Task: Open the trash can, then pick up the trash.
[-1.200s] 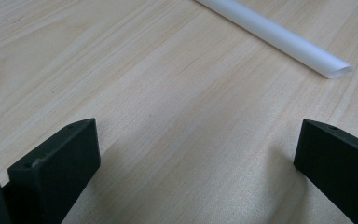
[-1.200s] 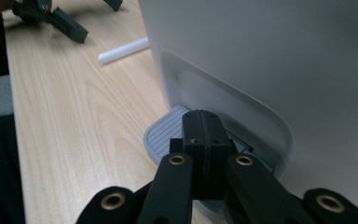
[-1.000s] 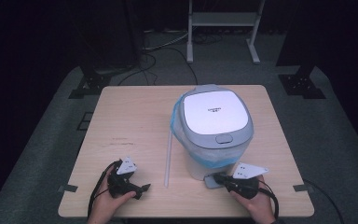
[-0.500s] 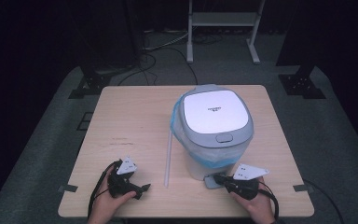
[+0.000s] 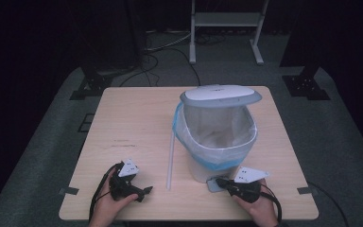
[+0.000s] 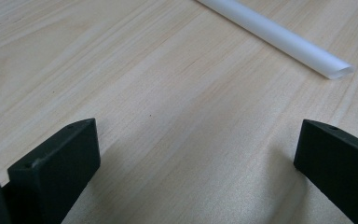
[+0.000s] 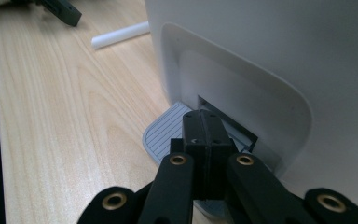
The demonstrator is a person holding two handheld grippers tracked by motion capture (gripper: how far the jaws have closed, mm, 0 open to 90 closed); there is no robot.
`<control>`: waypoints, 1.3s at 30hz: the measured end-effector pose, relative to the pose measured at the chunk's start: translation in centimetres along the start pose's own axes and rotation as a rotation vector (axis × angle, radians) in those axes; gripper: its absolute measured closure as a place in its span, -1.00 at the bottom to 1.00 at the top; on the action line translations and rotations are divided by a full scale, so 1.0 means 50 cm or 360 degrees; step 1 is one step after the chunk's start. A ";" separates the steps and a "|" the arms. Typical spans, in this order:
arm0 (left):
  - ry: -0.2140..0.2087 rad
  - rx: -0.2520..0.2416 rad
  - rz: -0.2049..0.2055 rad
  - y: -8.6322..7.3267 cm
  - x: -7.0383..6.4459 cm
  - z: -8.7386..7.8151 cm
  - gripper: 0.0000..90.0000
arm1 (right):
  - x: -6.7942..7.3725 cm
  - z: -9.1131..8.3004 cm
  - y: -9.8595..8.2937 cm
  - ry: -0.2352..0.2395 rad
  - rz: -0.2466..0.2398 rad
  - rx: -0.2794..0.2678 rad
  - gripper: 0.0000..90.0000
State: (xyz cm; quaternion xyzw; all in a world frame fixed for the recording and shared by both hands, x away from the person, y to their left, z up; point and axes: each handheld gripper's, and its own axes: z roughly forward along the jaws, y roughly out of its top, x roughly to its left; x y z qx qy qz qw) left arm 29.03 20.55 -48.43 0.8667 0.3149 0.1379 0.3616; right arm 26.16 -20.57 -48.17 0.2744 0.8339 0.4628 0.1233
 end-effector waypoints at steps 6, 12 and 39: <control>0.0000 0.0001 0.0000 0.000 0.000 0.000 -1.00 | 0.001 0.005 0.002 -0.0005 -0.0003 0.0045 0.99; 0.0000 0.0002 0.0000 0.000 0.000 0.000 -1.00 | 0.003 0.008 0.003 -0.0018 -0.0006 0.0064 1.00; -0.0083 -0.0058 -0.0030 0.034 -0.027 0.003 -1.00 | 0.001 0.008 0.003 -0.0008 0.0003 0.0068 0.99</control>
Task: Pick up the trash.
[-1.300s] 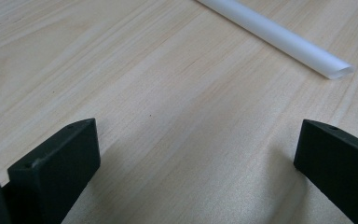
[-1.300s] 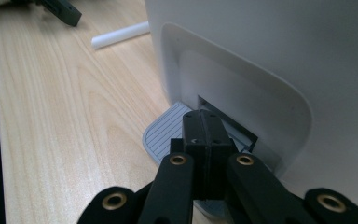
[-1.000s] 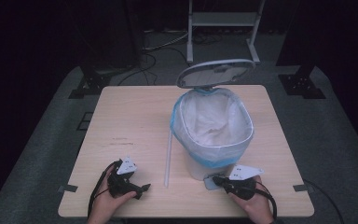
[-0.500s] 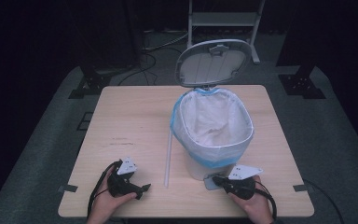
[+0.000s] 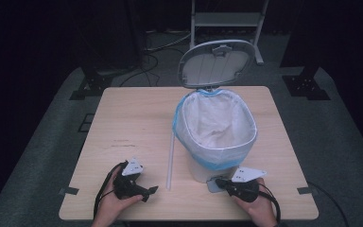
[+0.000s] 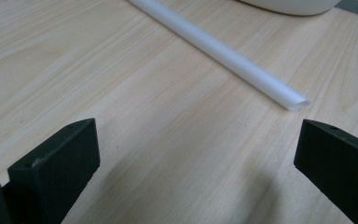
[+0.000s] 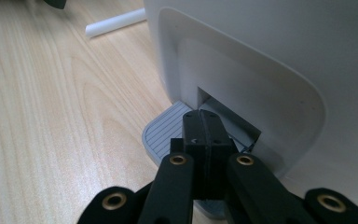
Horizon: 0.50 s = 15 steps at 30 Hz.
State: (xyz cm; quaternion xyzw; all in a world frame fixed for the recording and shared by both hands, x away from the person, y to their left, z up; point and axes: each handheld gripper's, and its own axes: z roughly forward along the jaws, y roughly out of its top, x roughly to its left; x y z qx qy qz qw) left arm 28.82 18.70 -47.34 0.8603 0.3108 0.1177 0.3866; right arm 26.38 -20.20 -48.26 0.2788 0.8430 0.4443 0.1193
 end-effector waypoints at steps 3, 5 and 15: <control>-0.0017 -0.0016 0.0001 0.007 -0.005 0.002 -1.00 | 0.000 0.000 0.000 0.0002 -0.0002 0.0000 0.99; -0.0016 -0.0027 0.0002 0.013 -0.008 0.004 -1.00 | -0.001 0.000 0.000 0.0004 0.0000 0.0002 0.99; -0.0041 -0.0060 0.0008 0.041 -0.019 0.018 -1.00 | -0.001 0.000 0.000 0.0008 -0.0002 0.0002 0.99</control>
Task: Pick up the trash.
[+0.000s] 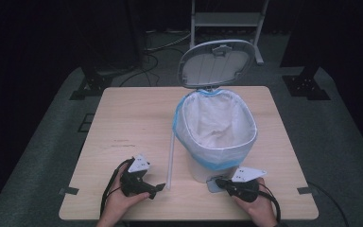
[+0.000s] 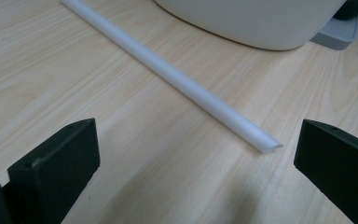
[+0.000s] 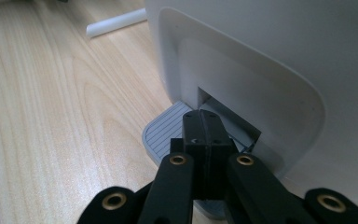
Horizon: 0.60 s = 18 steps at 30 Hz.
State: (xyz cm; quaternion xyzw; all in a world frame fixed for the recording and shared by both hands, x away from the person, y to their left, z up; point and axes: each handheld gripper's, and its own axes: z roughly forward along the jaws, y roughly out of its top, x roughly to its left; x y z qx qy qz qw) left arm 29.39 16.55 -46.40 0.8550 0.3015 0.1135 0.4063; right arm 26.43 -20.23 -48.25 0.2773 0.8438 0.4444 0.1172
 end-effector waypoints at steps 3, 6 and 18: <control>-0.0001 -0.0001 0.0007 0.008 -0.003 0.006 -1.00 | 0.000 0.000 0.000 0.0000 -0.0004 0.0000 0.99; 0.0004 -0.0002 0.0009 0.018 -0.005 0.017 -1.00 | 0.000 0.000 0.000 -0.0003 -0.0007 -0.0001 0.99; 0.0020 0.0029 -0.0014 0.031 -0.001 0.052 -1.00 | 0.000 0.000 0.000 0.0000 -0.0005 0.0000 0.99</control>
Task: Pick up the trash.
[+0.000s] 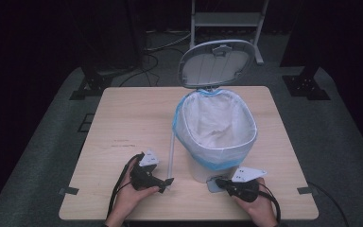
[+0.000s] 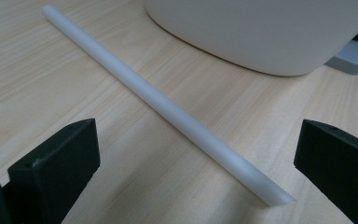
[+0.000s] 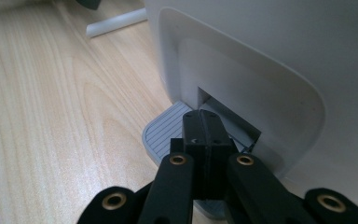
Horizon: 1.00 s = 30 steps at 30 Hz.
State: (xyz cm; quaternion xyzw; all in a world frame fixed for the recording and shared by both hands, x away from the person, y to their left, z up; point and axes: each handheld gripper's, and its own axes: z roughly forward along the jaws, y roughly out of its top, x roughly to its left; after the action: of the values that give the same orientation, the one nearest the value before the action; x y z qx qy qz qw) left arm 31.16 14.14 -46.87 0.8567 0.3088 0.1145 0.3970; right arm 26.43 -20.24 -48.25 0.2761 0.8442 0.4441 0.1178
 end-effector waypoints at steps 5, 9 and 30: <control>0.0041 0.0063 -0.0019 -0.003 0.007 0.015 -1.00 | 0.000 0.000 0.000 0.0004 0.0003 0.0001 0.99; 0.0075 0.0096 -0.0030 -0.008 0.011 0.018 -1.00 | 0.000 0.000 0.000 0.0003 0.0001 0.0001 0.99; 0.0195 0.0093 -0.0079 -0.029 0.052 -0.016 -0.88 | -0.001 0.000 0.000 0.0003 -0.0002 0.0000 0.99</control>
State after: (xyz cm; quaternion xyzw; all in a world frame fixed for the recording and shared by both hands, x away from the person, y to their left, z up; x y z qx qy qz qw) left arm 32.24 16.94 -47.56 0.8515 0.3568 0.1477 0.3548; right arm 26.45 -20.25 -48.25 0.2750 0.8445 0.4444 0.1173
